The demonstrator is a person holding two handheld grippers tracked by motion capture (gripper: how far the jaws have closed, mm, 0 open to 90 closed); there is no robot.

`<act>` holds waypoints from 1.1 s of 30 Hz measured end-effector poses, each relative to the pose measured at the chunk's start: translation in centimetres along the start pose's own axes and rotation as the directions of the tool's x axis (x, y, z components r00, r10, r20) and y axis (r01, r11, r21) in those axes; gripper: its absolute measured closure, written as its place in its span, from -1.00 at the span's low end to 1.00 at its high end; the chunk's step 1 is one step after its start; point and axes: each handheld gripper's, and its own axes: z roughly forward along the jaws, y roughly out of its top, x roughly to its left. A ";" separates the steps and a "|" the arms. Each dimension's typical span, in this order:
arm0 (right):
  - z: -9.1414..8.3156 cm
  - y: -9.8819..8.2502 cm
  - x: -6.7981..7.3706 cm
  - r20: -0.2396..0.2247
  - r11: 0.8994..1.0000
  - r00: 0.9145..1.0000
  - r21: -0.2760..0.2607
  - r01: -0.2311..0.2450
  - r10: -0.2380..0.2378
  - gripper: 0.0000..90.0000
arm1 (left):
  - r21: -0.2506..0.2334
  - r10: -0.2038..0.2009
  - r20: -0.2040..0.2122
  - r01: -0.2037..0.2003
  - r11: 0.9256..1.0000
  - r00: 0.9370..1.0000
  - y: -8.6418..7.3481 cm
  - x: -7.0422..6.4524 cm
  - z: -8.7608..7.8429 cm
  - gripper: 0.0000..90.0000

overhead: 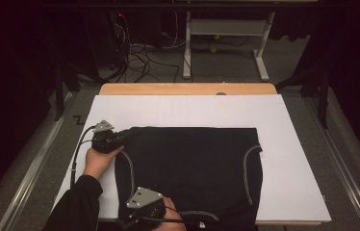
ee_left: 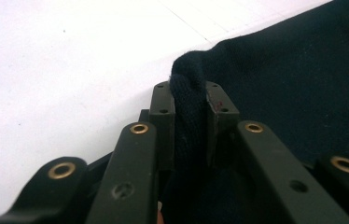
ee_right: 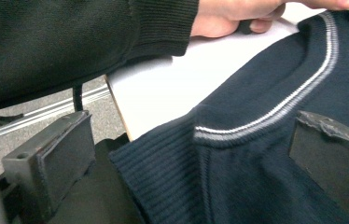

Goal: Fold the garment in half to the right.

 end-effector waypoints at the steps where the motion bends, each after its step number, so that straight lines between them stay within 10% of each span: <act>1: 0.2 0.1 0.1 -0.001 1.000 1.000 0.005 -0.003 0.003 -0.97 | -0.001 0.004 -0.002 -0.004 1.000 1.000 0.0 -0.1 0.0 0.61; 23: 3.3 0.9 1.1 0.094 0.987 0.995 0.157 -0.033 0.018 -0.62 | -0.019 -0.014 0.004 0.014 1.000 1.000 -0.3 -0.2 -0.3 0.61; 33: 3.7 1.0 1.9 0.178 0.978 0.981 0.206 0.039 -0.076 -0.44 | -0.016 -0.008 -0.005 0.008 1.000 1.000 -0.3 -0.3 -0.3 0.60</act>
